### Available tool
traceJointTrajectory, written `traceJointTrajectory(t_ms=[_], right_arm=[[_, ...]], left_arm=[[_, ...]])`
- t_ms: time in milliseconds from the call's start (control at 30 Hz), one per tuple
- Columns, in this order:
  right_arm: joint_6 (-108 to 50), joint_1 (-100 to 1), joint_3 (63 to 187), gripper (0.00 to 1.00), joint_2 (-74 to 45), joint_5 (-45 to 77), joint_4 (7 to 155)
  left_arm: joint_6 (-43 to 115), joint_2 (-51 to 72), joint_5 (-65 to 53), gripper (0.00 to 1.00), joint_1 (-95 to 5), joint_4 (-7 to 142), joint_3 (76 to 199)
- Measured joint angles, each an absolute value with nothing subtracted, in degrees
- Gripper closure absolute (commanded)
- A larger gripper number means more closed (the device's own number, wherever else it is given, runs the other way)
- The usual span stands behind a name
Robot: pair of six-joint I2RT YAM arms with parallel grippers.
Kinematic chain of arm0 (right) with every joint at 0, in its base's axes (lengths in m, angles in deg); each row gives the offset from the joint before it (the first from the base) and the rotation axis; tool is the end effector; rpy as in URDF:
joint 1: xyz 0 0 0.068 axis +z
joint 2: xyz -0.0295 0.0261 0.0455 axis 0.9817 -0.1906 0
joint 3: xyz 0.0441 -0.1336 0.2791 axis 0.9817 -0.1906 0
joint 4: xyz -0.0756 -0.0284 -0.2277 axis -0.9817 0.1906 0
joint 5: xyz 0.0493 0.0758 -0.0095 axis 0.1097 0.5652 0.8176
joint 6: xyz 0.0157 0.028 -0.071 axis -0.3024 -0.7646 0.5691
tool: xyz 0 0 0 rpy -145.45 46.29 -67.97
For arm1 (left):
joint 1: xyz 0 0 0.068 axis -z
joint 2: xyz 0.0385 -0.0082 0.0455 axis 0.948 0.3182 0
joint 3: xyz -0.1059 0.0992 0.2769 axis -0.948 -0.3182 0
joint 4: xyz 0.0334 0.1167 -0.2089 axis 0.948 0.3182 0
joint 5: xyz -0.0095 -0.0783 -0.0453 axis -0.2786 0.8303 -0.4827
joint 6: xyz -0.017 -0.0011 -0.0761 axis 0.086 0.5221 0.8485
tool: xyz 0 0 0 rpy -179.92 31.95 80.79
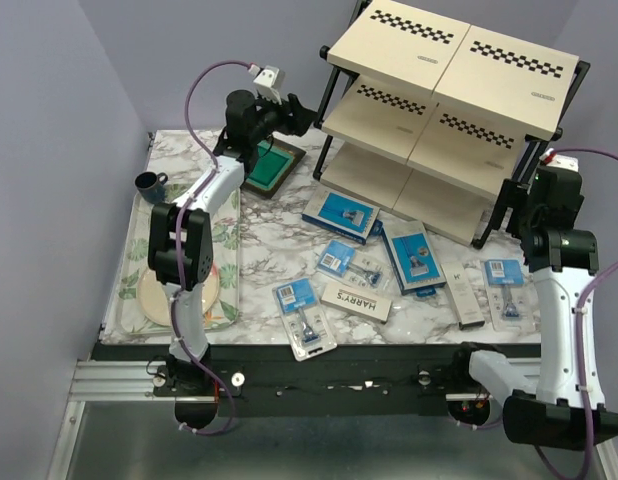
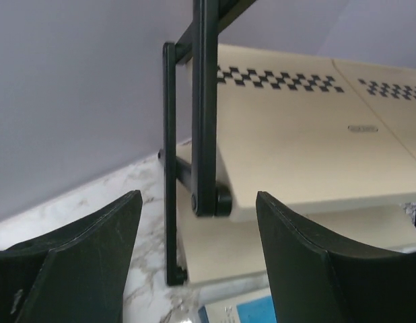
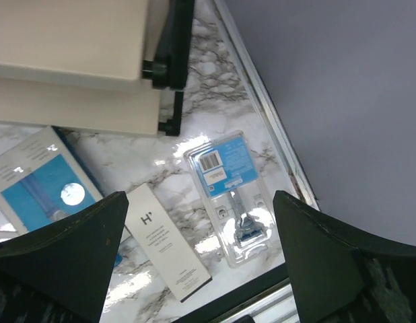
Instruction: Place and organize the shaving razors onto the shelf
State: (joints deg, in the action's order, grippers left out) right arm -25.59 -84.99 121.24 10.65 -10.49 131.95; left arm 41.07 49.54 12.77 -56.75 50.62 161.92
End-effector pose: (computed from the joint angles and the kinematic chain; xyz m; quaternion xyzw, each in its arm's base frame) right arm 0.1542 -0.0381 0.4067 0.1465 0.8665 -0.1589 0.4500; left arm 0.4879 -0.1594 0.3788 0.1529 0.6869 -0.3473 0.6199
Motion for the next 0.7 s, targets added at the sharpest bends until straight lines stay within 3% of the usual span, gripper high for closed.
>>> traceJointTrajectory(t_ms=[200, 267, 500, 700], right_arm=[[-26.51, -91.66, 122.18, 0.04, 5.47, -11.32, 133.79], [-26.88, -93.23, 123.27, 0.04, 3.11, -11.43, 133.68], [-24.06, -94.13, 123.22, 0.05, -0.06, -10.6, 128.76], [-22.1, -94.89, 123.14, 0.06, -5.16, -10.53, 122.92]], left_arm=[[43.28, 58.52, 12.4, 0.23, -54.02, 46.77, 173.66], [43.19, 60.38, 10.28, 0.27, -52.93, 46.46, 175.45], [40.39, 65.67, 4.18, 0.5, -50.3, 46.38, 179.58], [40.04, 65.72, 3.53, 0.82, -50.91, 45.68, 177.57]])
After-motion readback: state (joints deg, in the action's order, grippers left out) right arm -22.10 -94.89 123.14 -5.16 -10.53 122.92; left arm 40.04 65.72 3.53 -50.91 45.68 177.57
